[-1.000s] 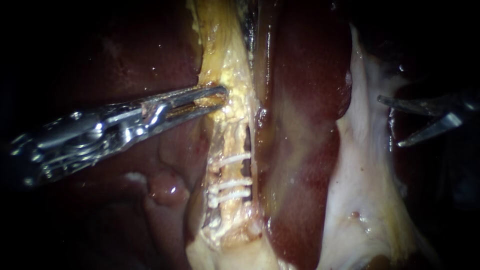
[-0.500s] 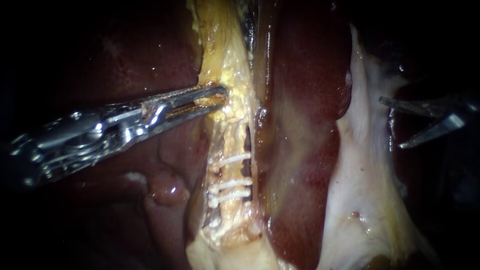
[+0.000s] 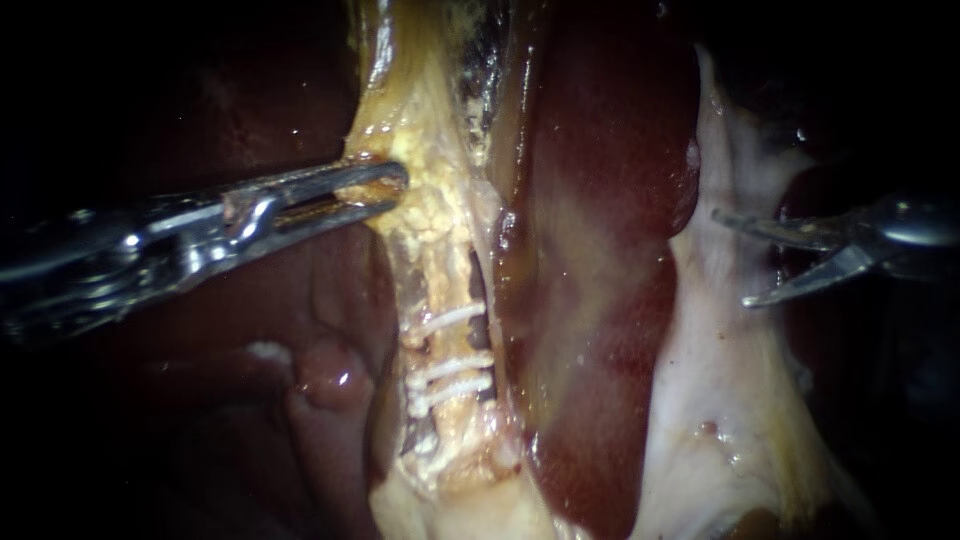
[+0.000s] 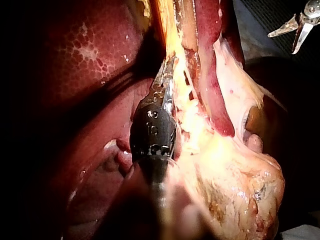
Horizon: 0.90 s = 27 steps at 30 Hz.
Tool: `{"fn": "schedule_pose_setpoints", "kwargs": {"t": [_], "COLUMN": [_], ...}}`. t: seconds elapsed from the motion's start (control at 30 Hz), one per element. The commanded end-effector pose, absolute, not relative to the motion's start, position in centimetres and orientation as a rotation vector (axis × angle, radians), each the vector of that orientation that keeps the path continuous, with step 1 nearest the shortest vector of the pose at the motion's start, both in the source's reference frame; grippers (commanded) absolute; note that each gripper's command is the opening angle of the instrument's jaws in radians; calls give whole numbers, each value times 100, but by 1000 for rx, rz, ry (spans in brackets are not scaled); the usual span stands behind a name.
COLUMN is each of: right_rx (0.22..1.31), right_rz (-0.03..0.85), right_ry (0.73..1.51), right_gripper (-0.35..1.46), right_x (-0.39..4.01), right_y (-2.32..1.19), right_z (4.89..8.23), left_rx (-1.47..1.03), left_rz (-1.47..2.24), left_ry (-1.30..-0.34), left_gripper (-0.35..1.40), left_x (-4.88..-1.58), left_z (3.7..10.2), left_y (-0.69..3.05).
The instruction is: Go to the cutting position left tube
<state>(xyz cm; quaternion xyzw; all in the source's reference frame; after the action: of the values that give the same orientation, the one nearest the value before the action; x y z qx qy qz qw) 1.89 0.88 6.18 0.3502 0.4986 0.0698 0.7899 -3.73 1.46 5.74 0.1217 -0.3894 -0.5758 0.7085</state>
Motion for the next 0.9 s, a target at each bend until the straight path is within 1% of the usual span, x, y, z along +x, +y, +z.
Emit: {"fn": "schedule_pose_setpoints", "kwargs": {"t": [0.03,0.13,0.23,0.47,0.57,0.7,0.9], "right_rx": [763,791,810,890,913,932,932], "right_rz": [143,128,106,115,111,121,151], "right_ry": [1076,1066,1037,999,990,975,963], "right_gripper": [131,130,130,130,130,130,126], "right_x": [196,216,241,298,315,324,328], "right_y": [84,72,59,33,26,21,29], "right_z": [624,639,656,698,716,736,760], "left_rx": [269,268,263,256,256,252,250], "left_rz": [-1281,-1292,-1291,-1290,-1290,-1286,-1289], "left_ry": [-872,-874,-882,-886,-886,-888,-887], "left_gripper": [-35,-35,-35,-35,-35,-35,-35], "left_x": [-371,-369,-369,-366,-365,-364,-366], "left_z": [569,561,554,549,548,544,539], "left_y": [146,147,147,148,148,146,143]}}
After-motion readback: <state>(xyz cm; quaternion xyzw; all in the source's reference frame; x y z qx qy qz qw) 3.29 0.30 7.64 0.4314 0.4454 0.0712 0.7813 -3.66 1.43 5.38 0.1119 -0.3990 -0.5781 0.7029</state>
